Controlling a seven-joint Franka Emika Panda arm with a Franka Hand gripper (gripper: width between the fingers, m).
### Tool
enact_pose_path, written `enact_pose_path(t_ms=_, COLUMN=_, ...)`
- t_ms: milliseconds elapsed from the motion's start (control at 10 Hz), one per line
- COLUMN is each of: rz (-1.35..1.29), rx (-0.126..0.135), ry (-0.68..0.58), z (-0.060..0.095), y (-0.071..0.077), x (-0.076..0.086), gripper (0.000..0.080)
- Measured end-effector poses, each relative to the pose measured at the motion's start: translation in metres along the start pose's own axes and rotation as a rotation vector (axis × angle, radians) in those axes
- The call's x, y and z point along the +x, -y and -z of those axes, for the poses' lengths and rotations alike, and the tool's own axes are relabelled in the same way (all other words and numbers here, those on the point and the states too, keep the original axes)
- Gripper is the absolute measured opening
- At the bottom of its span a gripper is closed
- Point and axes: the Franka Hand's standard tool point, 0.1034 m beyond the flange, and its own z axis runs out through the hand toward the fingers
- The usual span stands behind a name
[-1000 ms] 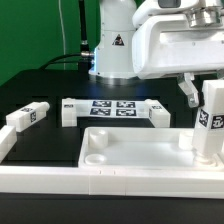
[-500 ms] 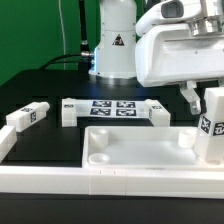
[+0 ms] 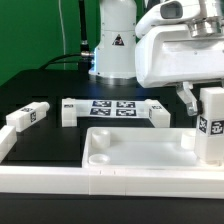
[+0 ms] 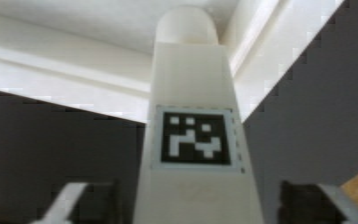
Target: Assemble desk
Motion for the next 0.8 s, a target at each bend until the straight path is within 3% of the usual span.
enact_pose_path(t_ms=100, rz=0.000, rx=0.000, ry=0.000, z=0.000, y=0.000, x=0.000, gripper=0.0585)
enact_pose_path(t_ms=200, rz=0.000, rx=0.000, ry=0.002, z=0.001, y=-0.001, x=0.000, gripper=0.0585)
enact_pose_path(t_ms=300, rz=-0.001, rx=-0.002, ry=0.006, z=0.004, y=-0.004, x=0.003, gripper=0.0636)
enact_pose_path(t_ms=800, rz=0.004, rx=0.008, ry=0.043, z=0.035, y=-0.009, x=0.025, gripper=0.0649)
